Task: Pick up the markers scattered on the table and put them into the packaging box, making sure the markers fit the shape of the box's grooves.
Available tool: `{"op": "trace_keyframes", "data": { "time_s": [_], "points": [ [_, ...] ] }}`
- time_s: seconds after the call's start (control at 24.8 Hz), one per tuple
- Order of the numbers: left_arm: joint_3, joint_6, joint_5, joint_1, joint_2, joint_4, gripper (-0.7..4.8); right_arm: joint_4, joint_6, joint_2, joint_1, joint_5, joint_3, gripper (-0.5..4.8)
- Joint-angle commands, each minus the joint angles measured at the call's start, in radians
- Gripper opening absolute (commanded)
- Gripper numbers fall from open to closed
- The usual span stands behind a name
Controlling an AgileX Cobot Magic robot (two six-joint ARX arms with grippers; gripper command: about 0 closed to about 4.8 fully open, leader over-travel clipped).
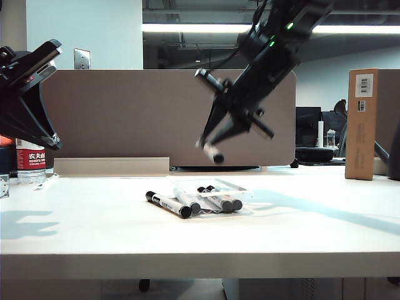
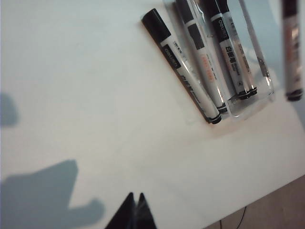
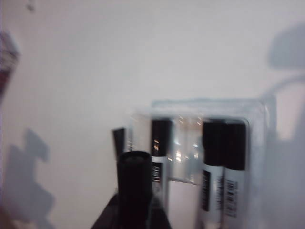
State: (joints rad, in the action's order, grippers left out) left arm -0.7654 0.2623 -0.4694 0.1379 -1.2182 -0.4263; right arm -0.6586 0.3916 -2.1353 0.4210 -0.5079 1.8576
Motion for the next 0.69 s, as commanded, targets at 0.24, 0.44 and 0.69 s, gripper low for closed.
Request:
{"op": "trace_keyframes", "data": {
  "time_s": [0.24,0.44,0.69],
  "points": [
    [-0.005,-0.001,-0.056,0.001,0.003,0.04,0.03,-0.078,-0.078,-0.042,0.027,0.077,0.053,-0.05],
    [-0.005,-0.001,-0.091,0.001,0.003,0.078,0.03,-0.047,-0.079,-0.042,0.027,0.084,0.053,0.04],
    [-0.005,0.0,-0.093,0.001,0.003,0.115,0.03,-0.018,-0.079,-0.042,0.032,0.083,0.053,0.79]
  ]
}}
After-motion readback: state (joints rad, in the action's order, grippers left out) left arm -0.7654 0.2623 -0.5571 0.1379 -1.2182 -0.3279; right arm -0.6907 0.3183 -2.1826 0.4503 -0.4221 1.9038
